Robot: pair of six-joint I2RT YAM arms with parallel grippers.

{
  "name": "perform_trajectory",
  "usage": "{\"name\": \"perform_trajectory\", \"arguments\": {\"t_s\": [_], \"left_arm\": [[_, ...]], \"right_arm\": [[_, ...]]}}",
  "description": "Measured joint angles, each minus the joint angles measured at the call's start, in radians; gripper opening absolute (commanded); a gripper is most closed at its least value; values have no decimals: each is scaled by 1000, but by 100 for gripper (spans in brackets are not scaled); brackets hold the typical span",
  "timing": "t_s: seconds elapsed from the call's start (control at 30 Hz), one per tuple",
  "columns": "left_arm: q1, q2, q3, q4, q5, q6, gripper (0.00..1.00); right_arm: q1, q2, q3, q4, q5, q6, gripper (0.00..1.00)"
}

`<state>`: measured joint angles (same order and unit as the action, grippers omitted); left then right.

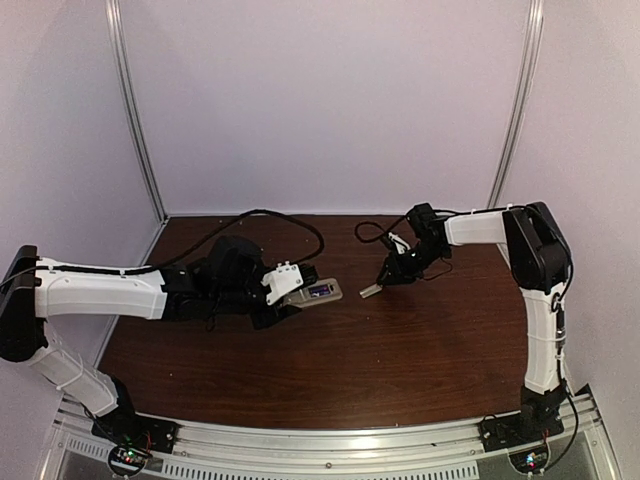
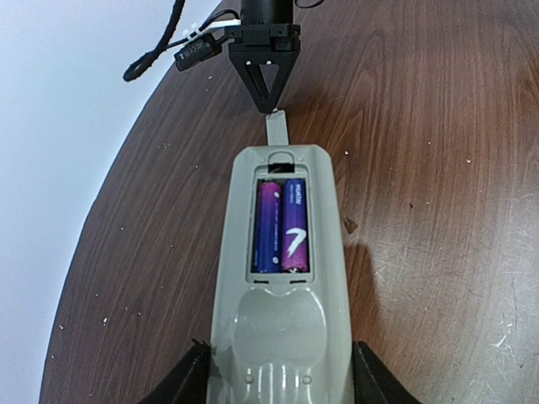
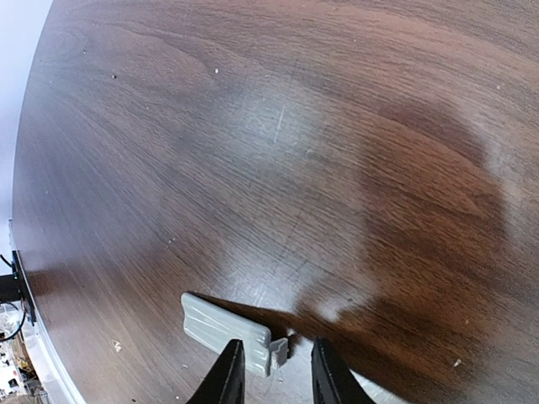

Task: Load the batteries into the remote control
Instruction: Pick up the battery cover at the center of the board.

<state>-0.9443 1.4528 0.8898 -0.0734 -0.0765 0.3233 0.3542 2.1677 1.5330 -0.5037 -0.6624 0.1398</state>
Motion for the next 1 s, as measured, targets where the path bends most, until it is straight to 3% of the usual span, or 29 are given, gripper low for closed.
{"name": "perform_trajectory", "arguments": {"t_s": [0.5,0.73,1.0], "left_arm": [[0,0,-18,14,-17,-4,0],[0,0,-18,18,-21,-4,0],[0,0,-21,39,-34,-5,0]], "right_arm": [[6,19,3,3,-21,3,14],[6,19,3,4,-36,0,0],[6,19,0,13,-73,7,0]]}}
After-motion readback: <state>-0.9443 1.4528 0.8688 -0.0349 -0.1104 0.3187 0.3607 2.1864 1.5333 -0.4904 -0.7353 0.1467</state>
